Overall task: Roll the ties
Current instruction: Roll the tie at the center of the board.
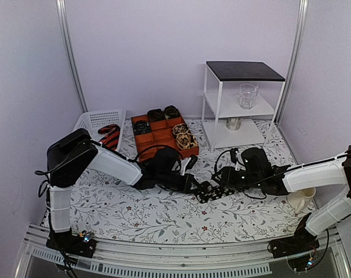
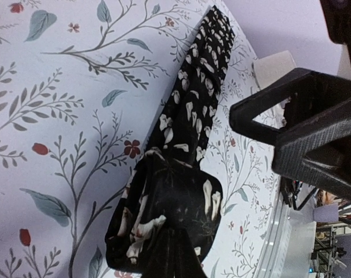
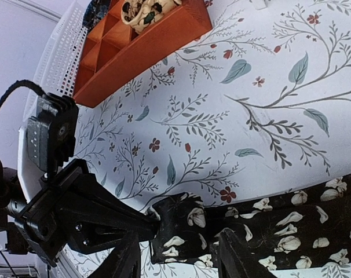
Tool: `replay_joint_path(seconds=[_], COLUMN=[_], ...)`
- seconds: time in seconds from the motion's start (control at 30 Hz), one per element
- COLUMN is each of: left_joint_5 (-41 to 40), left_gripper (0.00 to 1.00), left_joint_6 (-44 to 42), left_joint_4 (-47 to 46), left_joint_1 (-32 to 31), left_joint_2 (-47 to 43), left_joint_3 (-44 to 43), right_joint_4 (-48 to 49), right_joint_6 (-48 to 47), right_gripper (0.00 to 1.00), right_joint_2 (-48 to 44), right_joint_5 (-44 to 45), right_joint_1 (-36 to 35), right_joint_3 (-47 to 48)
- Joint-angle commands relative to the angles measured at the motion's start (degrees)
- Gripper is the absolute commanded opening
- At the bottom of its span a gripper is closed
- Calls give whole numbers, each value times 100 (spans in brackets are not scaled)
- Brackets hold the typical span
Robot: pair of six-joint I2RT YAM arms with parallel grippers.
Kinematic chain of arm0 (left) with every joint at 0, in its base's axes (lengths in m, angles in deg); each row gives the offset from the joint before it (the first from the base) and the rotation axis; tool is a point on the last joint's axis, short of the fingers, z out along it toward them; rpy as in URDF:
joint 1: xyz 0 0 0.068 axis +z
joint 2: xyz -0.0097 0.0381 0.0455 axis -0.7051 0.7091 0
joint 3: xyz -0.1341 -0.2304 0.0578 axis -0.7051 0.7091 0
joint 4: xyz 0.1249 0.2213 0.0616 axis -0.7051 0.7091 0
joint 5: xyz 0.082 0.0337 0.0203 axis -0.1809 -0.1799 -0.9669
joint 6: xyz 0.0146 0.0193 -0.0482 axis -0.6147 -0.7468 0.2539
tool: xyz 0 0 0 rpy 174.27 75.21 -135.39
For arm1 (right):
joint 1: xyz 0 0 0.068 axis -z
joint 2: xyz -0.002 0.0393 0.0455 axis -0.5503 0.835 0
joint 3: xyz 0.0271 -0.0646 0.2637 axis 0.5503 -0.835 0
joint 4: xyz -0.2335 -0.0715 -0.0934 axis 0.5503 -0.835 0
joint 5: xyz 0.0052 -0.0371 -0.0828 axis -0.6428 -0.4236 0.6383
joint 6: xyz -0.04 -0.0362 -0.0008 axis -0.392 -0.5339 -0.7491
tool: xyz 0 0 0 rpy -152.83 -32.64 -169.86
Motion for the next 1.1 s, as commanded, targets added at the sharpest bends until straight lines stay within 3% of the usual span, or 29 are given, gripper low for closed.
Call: replay_joint_path(seconds=[0.0,0.23,0.37,0.43,0.6,0.87,0.97,1.07], left_joint_5=[91,111,-130,-382,-739,-875,-876,-1028], left_gripper=[0,0,2,10,43,66,80,81], left_joint_6=[-173,-351,-527,-667,-1548,-2704,-2896,-3030], left_joint_4=[121,60,75,-56,-352,-367,-289,-174], left_joint_1=[-125,-169,-184,-174,-186,-294,-380,-499], left_joint_2=[158,213,49,-241,-891,-1244,-1109,-912], left_joint_3=[-113,-101,38,294,865,1344,1217,1036], right_joint_4=[-118,-103,-60,1,327,637,658,669], right_joint_6=[-340,-440,-361,-293,0,549,588,593], right_gripper=[46,44,31,26,22,21,21,21], right_joint_2=[327,1113,1170,1152,1213,1328,1293,1292], right_joint_5=[-601,-830,-839,-885,-1140,-1165,-1144,-1140], right_joint_1=[99,103,111,107,103,39,33,-3], right_joint_3=[237,559,490,391,161,-98,-119,-109])
